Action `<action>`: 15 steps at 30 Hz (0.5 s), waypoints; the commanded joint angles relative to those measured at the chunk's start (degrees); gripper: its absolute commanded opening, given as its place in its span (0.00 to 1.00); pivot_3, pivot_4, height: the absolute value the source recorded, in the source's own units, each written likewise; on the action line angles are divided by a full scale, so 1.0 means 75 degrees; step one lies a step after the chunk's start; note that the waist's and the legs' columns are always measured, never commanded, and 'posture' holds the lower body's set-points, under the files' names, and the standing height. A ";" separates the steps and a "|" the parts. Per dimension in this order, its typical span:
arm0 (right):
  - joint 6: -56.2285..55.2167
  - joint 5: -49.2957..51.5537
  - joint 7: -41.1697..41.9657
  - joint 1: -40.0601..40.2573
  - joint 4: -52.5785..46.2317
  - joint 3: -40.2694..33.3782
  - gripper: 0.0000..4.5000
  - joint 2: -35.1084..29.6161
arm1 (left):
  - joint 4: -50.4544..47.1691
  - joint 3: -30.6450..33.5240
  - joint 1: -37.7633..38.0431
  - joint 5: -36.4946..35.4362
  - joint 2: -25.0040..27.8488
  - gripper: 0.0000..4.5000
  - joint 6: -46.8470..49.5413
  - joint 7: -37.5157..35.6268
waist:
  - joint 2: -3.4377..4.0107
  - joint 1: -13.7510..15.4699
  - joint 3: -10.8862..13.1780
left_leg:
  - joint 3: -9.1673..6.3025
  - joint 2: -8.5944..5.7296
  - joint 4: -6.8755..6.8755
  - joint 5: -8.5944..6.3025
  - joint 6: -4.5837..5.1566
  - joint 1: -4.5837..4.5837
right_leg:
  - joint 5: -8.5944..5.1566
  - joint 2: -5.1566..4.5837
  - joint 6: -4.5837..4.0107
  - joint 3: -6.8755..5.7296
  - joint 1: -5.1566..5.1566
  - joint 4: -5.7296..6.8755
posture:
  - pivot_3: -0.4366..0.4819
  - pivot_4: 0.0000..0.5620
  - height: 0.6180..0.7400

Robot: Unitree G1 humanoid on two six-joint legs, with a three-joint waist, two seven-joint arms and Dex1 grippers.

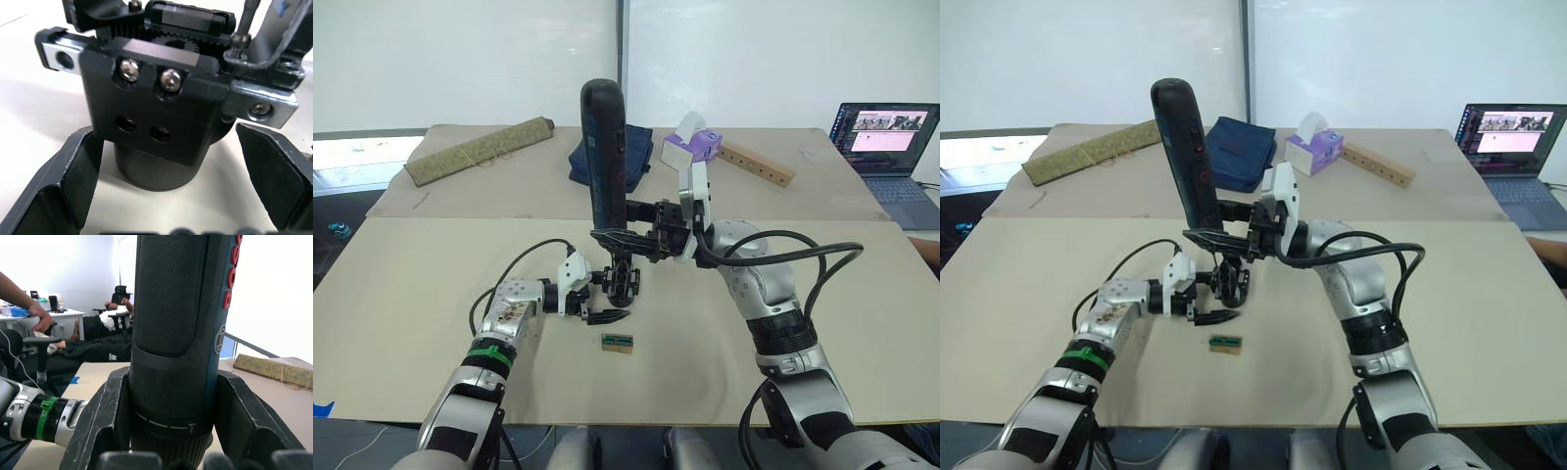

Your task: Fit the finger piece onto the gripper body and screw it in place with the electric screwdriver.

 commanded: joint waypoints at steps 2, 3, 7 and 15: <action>-0.0100 0.0113 -0.0020 -0.0141 -0.0348 -0.0123 0.43 -0.0003 | 0.0045 0.0077 -0.0190 -0.0039 -0.0084 1.00 -0.0128 -0.0041 | 0.0000 0.0003 0.0000 | 0.0000 0.0000 0.0001 0.0000 0.0000 0.0000 | 0.0000 -0.0001 0.0000 0.0000 0.0000 0.0000 | 0.48 0.27 1.00; -0.0095 0.0114 -0.0024 -0.0130 -0.0360 -0.0120 0.43 -0.0004 | 0.0060 0.0068 -0.0195 -0.0035 -0.0092 0.91 -0.0139 -0.0064 | 0.0000 0.0003 0.0000 | 0.0000 -0.0001 0.0001 0.0000 0.0000 0.0000 | 0.0000 -0.0001 0.0000 0.0000 0.0001 0.0000 | 0.48 0.27 1.00; -0.0091 0.0105 -0.0031 -0.0098 -0.0386 -0.0101 0.43 -0.0006 | 0.0166 0.0051 -0.0224 0.0008 -0.0132 0.62 -0.0207 -0.0069 | 0.0000 0.0001 0.0000 | 0.0000 0.0001 0.0001 0.0000 0.0000 0.0000 | 0.0000 0.0002 0.0000 0.0000 -0.0001 0.0001 | 0.48 0.27 1.00; -0.0113 -0.0023 -0.0081 0.0035 -0.0384 0.0067 0.43 0.0024 | 0.0316 -0.0024 -0.0212 0.0181 -0.0205 0.52 -0.0520 -0.0022 | 0.0000 0.0003 0.0000 | 0.0000 -0.0001 0.0001 0.0000 0.0000 0.0000 | 0.0000 0.0000 0.0000 0.0000 0.0000 0.0001 | 0.48 0.27 1.00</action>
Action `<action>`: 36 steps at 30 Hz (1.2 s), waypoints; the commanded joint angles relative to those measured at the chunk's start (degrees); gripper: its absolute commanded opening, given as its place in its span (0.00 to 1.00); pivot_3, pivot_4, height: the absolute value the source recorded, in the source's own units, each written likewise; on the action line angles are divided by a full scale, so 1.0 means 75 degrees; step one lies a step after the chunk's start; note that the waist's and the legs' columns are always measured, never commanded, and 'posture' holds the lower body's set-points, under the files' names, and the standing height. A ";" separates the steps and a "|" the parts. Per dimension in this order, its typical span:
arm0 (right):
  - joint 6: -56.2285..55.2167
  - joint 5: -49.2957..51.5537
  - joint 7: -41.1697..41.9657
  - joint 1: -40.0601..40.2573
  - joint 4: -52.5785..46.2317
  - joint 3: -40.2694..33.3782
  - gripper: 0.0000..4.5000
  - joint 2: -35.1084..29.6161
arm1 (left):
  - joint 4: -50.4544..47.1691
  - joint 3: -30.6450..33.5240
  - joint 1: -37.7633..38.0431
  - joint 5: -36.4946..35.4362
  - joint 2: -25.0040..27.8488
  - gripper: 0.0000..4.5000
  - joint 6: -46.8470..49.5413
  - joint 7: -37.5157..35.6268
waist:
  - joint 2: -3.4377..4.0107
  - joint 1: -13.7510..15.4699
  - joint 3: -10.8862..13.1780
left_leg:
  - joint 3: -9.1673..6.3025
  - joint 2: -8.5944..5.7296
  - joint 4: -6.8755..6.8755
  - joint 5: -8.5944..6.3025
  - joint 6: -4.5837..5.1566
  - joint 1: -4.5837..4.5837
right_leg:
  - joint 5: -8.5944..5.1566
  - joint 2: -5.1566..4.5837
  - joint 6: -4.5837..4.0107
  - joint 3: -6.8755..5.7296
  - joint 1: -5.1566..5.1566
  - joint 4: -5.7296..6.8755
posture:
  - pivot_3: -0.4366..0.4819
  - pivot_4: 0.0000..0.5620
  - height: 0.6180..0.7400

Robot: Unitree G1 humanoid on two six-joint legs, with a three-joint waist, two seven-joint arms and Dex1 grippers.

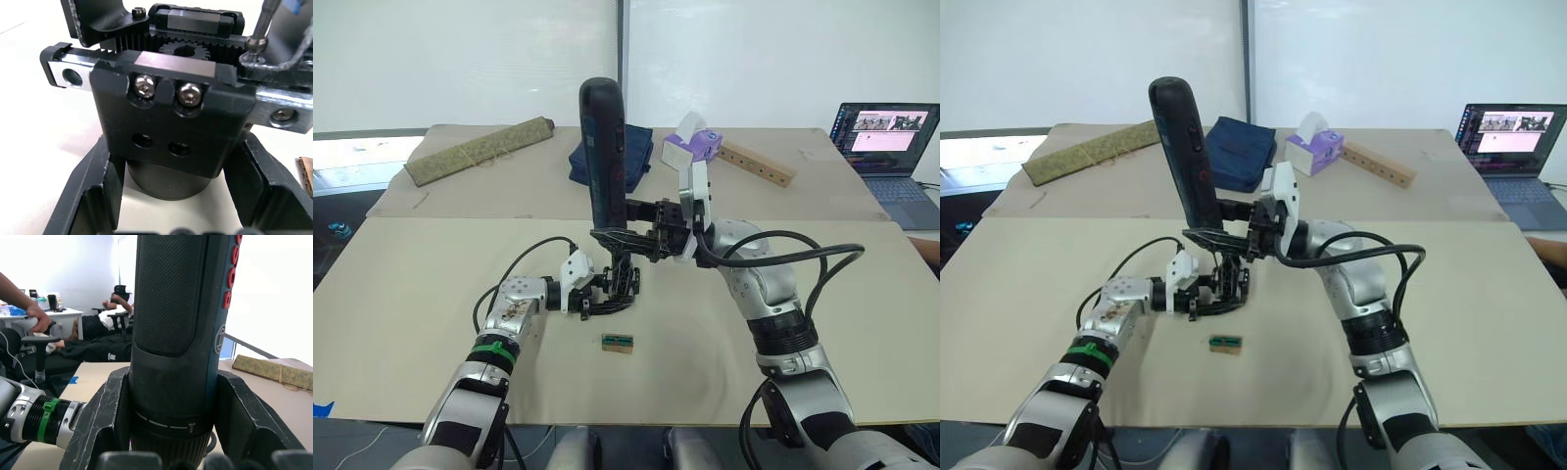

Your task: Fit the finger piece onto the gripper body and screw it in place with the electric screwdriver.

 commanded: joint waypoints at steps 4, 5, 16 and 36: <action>-0.0153 -0.0187 -0.0048 0.0214 -0.0270 0.0172 0.43 -0.0003 | 0.0008 -0.0033 0.0004 0.0070 -0.0110 0.52 -0.0212 -0.0046 | -0.0001 0.0009 -0.0001 | 0.0000 0.0000 0.0000 0.0000 0.0000 0.0002 | 0.0000 -0.0001 0.0000 0.0000 0.0004 0.0000 | 0.48 0.27 1.00; -0.0169 -0.0215 -0.0046 0.0253 -0.0271 0.0197 0.43 -0.0009 | 0.0011 -0.0028 0.0007 0.0079 -0.0113 0.52 -0.0218 -0.0054 | -0.0001 0.0010 -0.0001 | 0.0000 0.0000 0.0000 0.0000 0.0000 0.0004 | 0.0000 0.0000 0.0000 -0.0001 0.0007 -0.0001 | 0.48 0.27 1.00; -0.0301 -0.0561 -0.0206 0.0696 -0.0125 0.0429 0.43 -0.0134 | 0.0117 -0.0037 -0.0012 0.0124 -0.0130 0.52 -0.0206 -0.0137 | -0.0003 0.0008 -0.0035 | 0.0000 -0.0001 0.0000 0.0000 0.0000 0.0021 | 0.0000 0.0000 0.0000 -0.0001 0.0023 -0.0001 | 0.48 0.27 1.00; 0.0379 -0.0600 -0.0311 0.1149 -0.0077 0.0598 0.43 -0.0734 | 0.0264 0.0001 0.0071 0.0130 -0.0005 0.52 -0.0409 -0.0171 | -0.0006 0.0003 -0.0108 | 0.0000 0.0002 -0.0008 -0.0002 0.0002 0.0056 | -0.0001 0.0005 0.0000 -0.0001 0.0055 -0.0008 | 0.48 0.27 1.00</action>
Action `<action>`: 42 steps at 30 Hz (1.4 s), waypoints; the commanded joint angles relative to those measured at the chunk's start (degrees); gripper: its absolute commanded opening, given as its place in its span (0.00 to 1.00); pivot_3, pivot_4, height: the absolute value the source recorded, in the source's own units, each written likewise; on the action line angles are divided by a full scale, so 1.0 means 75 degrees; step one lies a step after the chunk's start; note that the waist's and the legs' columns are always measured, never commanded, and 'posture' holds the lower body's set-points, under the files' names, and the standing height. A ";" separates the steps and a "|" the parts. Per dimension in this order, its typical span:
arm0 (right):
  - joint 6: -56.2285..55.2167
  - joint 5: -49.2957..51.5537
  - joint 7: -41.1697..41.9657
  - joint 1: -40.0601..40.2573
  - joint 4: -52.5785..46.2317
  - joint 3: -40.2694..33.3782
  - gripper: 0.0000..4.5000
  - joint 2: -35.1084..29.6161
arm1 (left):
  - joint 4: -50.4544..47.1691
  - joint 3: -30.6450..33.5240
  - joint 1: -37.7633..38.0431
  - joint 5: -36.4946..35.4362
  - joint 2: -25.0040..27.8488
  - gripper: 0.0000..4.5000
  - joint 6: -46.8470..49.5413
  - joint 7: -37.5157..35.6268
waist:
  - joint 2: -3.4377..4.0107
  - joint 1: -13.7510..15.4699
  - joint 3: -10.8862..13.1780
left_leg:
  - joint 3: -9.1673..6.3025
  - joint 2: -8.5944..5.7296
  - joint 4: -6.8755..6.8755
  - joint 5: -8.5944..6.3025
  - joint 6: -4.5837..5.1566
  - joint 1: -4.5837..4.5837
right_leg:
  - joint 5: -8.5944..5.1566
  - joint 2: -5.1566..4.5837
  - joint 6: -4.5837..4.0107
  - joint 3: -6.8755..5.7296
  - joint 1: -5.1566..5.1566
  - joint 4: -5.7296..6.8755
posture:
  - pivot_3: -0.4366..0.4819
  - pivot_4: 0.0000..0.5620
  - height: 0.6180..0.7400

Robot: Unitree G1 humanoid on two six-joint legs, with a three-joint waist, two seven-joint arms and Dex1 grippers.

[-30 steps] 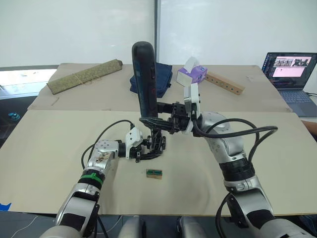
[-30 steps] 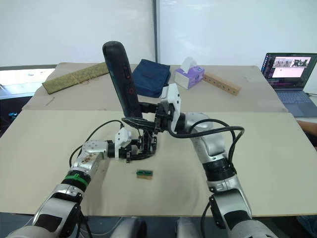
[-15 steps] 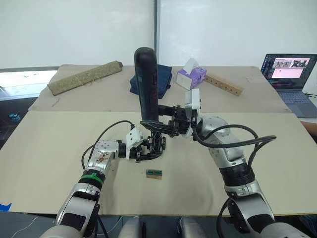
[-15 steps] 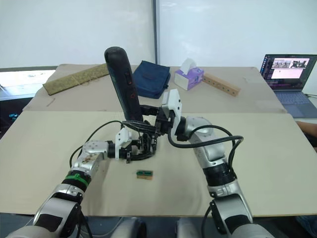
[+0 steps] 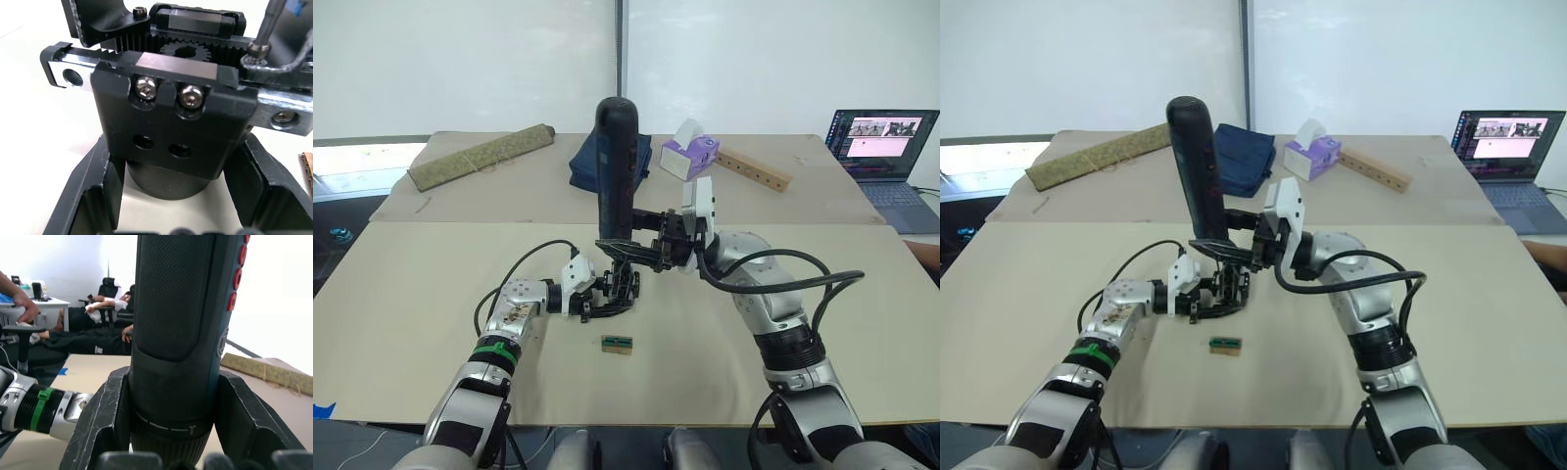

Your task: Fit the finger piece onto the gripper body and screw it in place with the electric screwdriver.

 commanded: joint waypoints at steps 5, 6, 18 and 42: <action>0.0416 -0.0475 -0.0145 0.0319 0.0579 0.0420 0.43 -0.0185 | -0.0061 0.0012 0.0050 -0.0046 0.0038 0.52 -0.0090 -0.0197 | 0.0000 -0.0022 0.0000 | 0.0000 0.0002 -0.0016 -0.0005 0.0006 0.0062 | -0.0002 0.0008 0.0000 -0.0001 0.0066 -0.0019 | 0.48 0.27 1.00; 0.0409 -0.0494 -0.0144 0.0330 0.0548 0.0477 0.43 -0.0161 | -0.0063 0.0012 0.0047 -0.0047 0.0036 0.52 -0.0086 -0.0195 | 0.0000 -0.0027 0.0000 | 0.0000 0.0004 -0.0018 -0.0009 0.0011 0.0077 | -0.0003 0.0010 0.0000 -0.0001 0.0084 -0.0026 | 0.48 0.27 1.00; 0.0813 -0.0493 -0.0327 0.0294 0.0151 0.0972 0.43 -0.0158 | -0.0098 -0.0012 0.0112 -0.0035 -0.0007 0.52 -0.0052 -0.0154 | 0.0000 -0.0031 0.0000 | -0.0001 0.0008 -0.0019 -0.0011 0.0014 0.0083 | -0.0004 0.0006 0.0000 -0.0001 0.0092 -0.0032 | 0.48 0.27 1.00; 0.0258 0.0713 0.0263 -0.1029 -0.0418 -0.0332 0.43 0.0123 | -0.0149 -0.0080 0.0296 0.0058 0.0042 0.52 -0.0024 -0.0125 | 0.0002 -0.0026 0.0013 | -0.0003 0.0008 -0.0019 -0.0011 0.0014 0.0050 | -0.0003 -0.0001 0.0001 -0.0002 0.0065 -0.0039 | 0.48 0.27 1.00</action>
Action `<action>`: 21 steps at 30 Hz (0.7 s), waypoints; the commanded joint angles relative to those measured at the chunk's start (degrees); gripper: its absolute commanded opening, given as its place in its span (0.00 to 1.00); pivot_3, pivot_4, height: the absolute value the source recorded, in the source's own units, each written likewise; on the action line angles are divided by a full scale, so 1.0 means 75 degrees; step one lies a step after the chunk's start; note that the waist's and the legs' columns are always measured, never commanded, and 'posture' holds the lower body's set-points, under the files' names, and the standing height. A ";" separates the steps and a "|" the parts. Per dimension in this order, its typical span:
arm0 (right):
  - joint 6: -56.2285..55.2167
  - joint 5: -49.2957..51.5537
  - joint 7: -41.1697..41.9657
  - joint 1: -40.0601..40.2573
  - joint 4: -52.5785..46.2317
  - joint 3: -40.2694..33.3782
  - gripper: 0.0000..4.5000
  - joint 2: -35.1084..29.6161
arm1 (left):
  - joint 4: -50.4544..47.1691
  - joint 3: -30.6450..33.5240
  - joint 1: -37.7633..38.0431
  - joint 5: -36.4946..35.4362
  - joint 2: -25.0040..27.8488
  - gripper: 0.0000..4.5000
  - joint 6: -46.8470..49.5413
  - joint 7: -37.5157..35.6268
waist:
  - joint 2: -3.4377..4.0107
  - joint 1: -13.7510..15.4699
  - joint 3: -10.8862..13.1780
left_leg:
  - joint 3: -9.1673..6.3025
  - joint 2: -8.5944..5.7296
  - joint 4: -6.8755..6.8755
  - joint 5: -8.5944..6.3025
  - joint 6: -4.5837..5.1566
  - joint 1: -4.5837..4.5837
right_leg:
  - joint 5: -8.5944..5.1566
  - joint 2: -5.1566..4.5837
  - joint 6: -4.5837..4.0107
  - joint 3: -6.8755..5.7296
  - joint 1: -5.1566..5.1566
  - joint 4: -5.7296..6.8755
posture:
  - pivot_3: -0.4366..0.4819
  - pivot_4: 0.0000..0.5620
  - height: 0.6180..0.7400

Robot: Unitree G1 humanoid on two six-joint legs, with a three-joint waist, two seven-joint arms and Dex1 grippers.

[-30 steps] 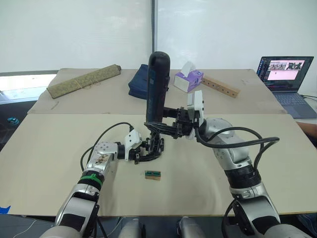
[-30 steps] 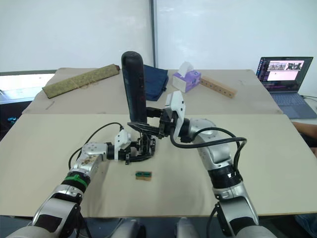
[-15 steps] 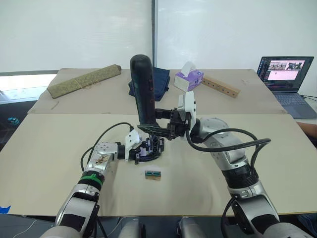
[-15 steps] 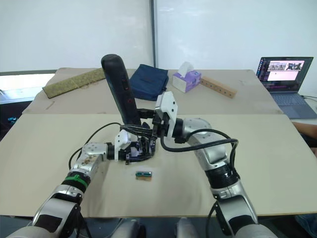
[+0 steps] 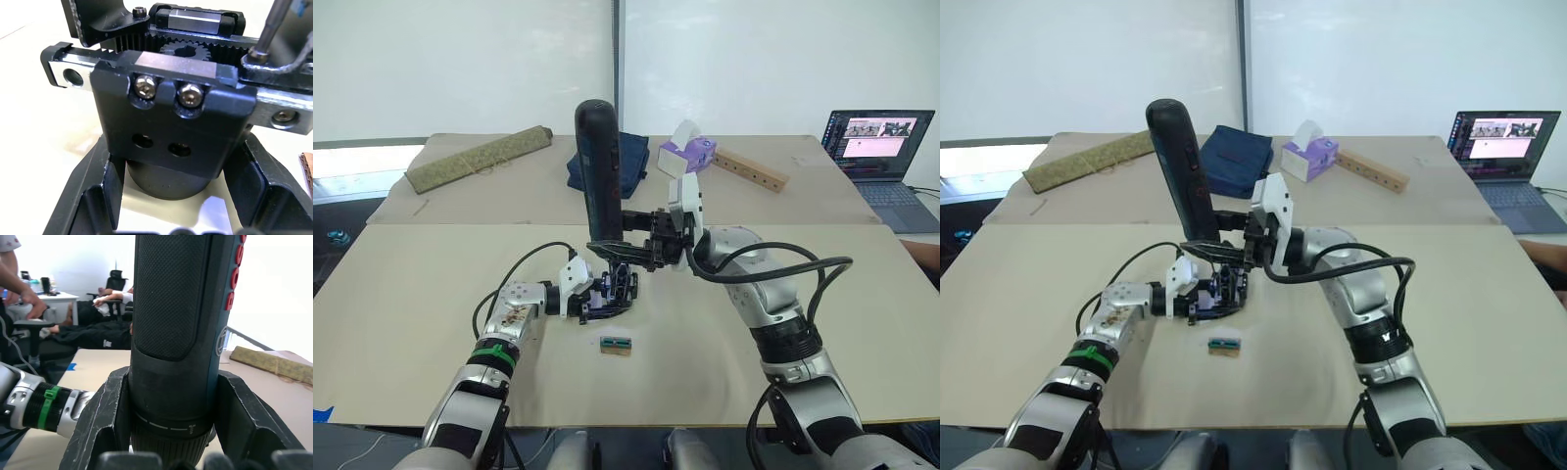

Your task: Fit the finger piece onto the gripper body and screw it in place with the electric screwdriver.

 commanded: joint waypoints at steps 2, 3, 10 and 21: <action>-0.0014 0.0611 0.0153 -0.0512 -0.0658 -0.0565 0.43 -0.0013 | -0.0095 -0.0127 0.0173 0.0102 0.0044 0.52 0.0062 -0.0116 | 0.0000 0.0004 0.0002 | 0.0000 -0.0001 0.0000 0.0000 0.0000 -0.0007 | 0.0000 -0.0002 0.0000 -0.0001 -0.0006 -0.0001 | 0.48 0.27 1.00; -0.0071 0.0658 0.0182 -0.0549 -0.0712 -0.0607 0.43 -0.0008 | -0.0113 -0.0135 0.0186 0.0107 0.0050 0.52 0.0073 -0.0119 | 0.0001 0.0004 0.0002 | 0.0000 -0.0001 0.0000 0.0000 0.0000 -0.0010 | 0.0000 -0.0004 0.0000 -0.0001 -0.0007 -0.0001 | 0.48 0.27 1.00; -0.0191 0.0779 0.0392 -0.0519 -0.1044 -0.0739 0.43 -0.0154 | -0.0155 -0.0206 0.0216 0.0225 0.0118 0.52 0.0208 0.0018 | 0.0001 0.0002 0.0002 | -0.0001 0.0000 -0.0001 0.0000 0.0000 -0.0009 | 0.0000 -0.0005 0.0000 -0.0003 -0.0007 -0.0004 | 0.48 0.27 1.00; 0.0872 0.2104 -0.0047 -0.0564 -0.2439 -0.1362 0.43 -0.0569 | -0.0237 0.0057 0.0271 0.0065 0.0377 1.00 0.0151 0.0135 | 0.0002 -0.0016 0.0005 | -0.0004 0.0003 0.0000 0.0000 0.0000 -0.0012 | 0.0000 -0.0007 0.0000 -0.0003 -0.0010 -0.0004 | 0.48 0.27 1.00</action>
